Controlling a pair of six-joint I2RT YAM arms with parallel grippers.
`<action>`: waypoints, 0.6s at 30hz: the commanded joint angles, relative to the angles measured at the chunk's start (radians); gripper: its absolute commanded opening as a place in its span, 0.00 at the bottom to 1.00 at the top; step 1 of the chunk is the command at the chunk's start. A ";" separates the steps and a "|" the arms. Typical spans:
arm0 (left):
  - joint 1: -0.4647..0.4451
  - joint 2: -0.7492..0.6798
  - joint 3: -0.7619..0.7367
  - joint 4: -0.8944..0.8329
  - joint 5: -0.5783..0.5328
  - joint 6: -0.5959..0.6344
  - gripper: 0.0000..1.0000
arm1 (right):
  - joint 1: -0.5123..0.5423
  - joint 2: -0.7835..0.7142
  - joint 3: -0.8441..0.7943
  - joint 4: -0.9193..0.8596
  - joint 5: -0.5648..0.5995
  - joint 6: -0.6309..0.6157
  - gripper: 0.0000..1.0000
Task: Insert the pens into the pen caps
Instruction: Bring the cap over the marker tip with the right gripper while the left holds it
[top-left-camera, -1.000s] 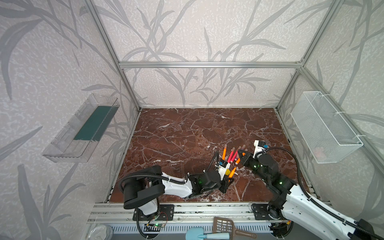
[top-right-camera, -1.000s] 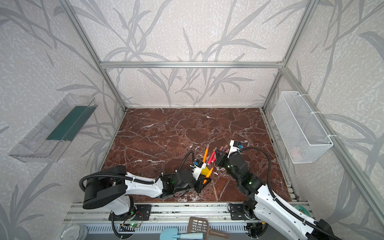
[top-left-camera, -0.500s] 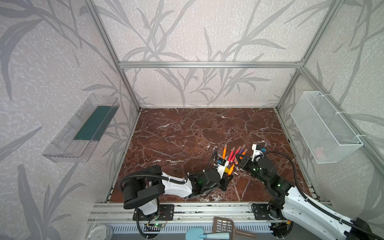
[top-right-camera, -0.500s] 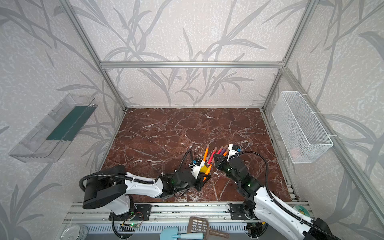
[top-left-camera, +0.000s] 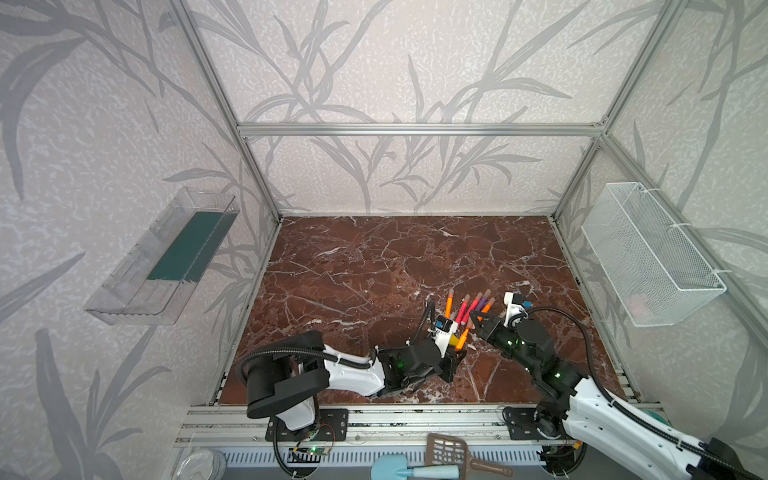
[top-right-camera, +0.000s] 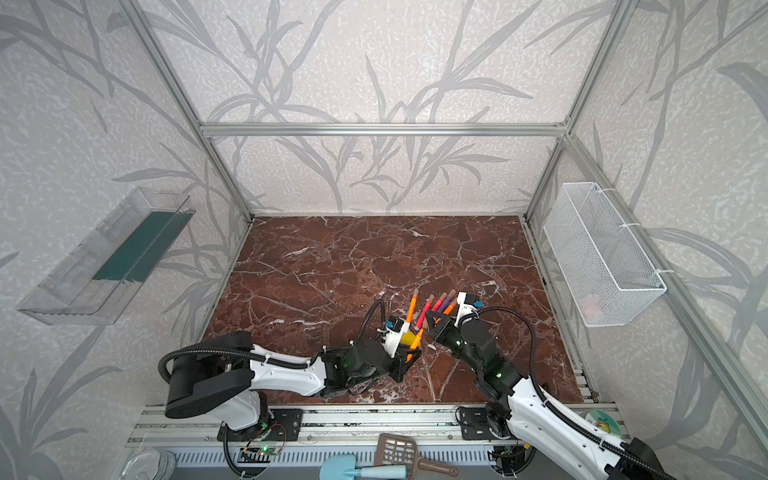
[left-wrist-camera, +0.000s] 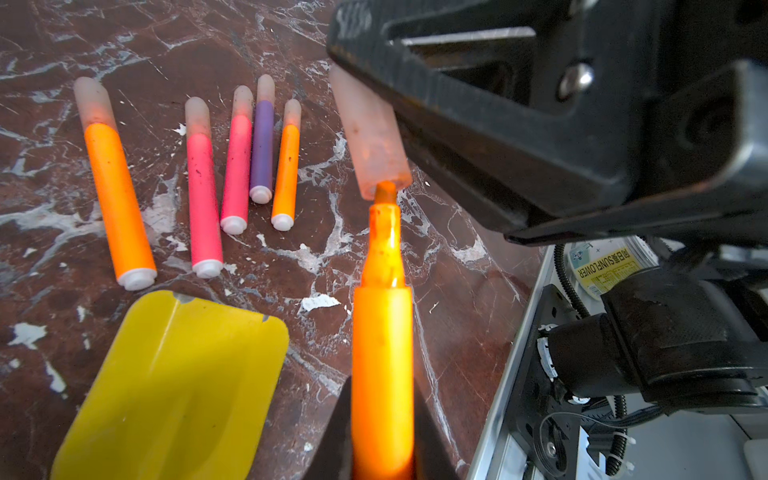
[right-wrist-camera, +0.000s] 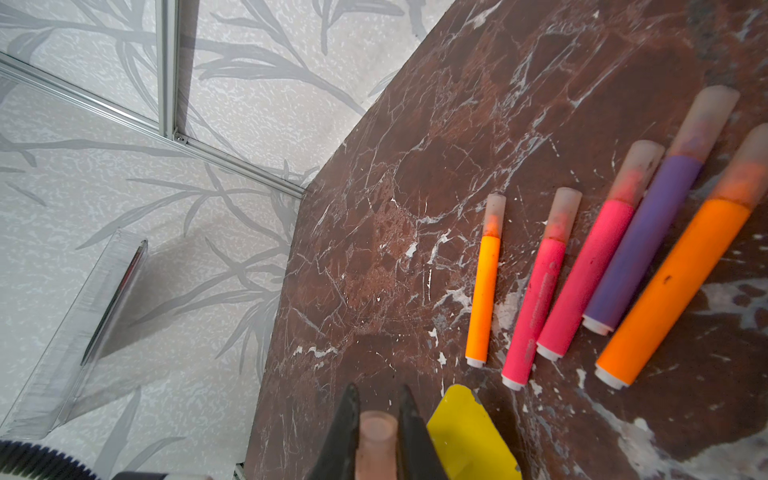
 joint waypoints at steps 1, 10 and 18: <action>-0.003 0.001 0.014 0.034 -0.032 0.011 0.00 | 0.021 -0.029 -0.018 0.034 -0.005 0.014 0.10; -0.001 0.008 0.022 0.061 -0.017 0.007 0.00 | 0.058 -0.043 -0.038 0.054 0.008 0.025 0.10; 0.034 -0.043 -0.003 0.111 0.011 -0.017 0.00 | 0.089 -0.012 -0.053 0.096 0.020 0.022 0.10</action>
